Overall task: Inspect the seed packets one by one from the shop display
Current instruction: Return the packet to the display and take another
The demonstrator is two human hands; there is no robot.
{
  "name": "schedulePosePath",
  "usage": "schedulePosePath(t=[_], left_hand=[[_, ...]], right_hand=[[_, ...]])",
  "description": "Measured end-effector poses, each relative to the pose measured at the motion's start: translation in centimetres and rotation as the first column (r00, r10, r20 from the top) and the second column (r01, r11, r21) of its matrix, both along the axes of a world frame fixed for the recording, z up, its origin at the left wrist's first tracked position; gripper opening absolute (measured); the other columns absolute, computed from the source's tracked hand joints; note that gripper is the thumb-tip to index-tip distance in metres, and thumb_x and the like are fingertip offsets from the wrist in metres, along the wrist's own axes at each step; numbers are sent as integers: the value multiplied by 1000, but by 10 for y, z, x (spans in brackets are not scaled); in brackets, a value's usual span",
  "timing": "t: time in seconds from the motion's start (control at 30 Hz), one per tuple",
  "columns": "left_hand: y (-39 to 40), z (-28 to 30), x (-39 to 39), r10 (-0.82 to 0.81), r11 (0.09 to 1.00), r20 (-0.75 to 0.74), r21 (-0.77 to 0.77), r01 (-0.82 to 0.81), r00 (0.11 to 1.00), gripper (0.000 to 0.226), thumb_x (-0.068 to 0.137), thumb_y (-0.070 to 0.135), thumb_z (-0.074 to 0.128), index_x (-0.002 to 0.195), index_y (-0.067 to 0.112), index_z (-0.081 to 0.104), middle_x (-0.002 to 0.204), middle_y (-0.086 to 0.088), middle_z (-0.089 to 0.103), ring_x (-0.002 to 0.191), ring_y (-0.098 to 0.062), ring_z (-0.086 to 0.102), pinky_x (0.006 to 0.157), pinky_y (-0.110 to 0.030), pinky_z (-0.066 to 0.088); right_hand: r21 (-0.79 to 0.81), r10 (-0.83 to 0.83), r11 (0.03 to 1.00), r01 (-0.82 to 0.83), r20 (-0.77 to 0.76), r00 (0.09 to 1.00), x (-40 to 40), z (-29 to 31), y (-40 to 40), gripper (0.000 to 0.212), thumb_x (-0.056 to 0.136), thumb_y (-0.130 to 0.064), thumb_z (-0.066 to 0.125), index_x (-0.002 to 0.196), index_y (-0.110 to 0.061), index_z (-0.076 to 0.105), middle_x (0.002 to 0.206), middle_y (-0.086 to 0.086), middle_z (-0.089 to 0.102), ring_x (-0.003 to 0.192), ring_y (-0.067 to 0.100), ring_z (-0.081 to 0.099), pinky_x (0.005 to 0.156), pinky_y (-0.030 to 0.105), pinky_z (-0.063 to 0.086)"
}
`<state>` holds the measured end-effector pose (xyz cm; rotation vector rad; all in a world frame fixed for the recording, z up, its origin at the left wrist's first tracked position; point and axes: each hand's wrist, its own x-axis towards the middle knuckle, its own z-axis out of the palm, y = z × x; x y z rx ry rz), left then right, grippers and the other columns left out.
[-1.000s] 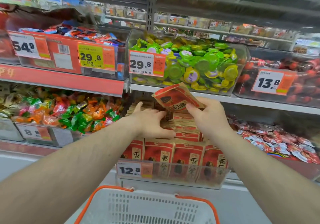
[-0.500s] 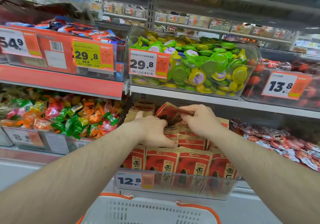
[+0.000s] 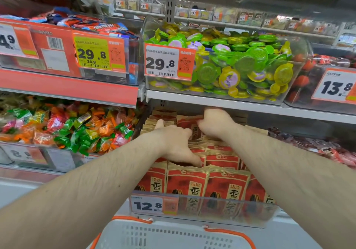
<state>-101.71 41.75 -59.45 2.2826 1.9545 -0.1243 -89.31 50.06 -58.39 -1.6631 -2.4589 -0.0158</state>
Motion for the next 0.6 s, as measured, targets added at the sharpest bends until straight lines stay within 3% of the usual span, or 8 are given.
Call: schedulePosePath(t=[0.1,0.17,0.33,0.47,0.6], left_hand=[[0,-3,0,-6,999,-20,38,7,1000,79,76,82,52,128,23,49,124,3,59,120,-24,51,111,-56,19],[-1,-4,0,-10,998,-21,55,12,1000,79,75,83,51,126,23,50,123,3,60,120,-23,51,110,-56,19],[-1,-5,-1,-40,993,-61,113,47,997,80,74,84,49,124,22,54,124,3,59,123,-25,49,113,-60,14],[-2,-4,0,-49,990,-69,129,57,996,83,74,84,50,129,21,54,129,3,58,126,-24,47,114,-62,11],[-3,-5,0,-31,992,-25,124,34,999,81,76,80,53,129,20,53,127,4,59,123,-22,51,116,-61,9]], right_hand=[[59,87,995,-83,-63,994,-2,-4,0,16,86,-8,53,98,-16,59,98,12,63,102,34,60,75,30,45],[30,127,992,-124,-86,988,-1,-3,0,21,81,-4,52,90,-22,56,90,6,59,98,32,60,72,28,43],[-26,122,992,-122,-12,992,0,-5,4,34,83,-23,54,115,-22,69,112,7,70,109,28,61,90,32,49],[-175,92,981,-89,9,996,-4,0,8,26,90,-30,50,104,-16,68,108,10,69,96,27,59,71,26,40],[-262,86,962,-70,49,995,-9,5,10,25,94,-29,46,106,-14,62,119,12,64,92,24,51,72,27,36]])
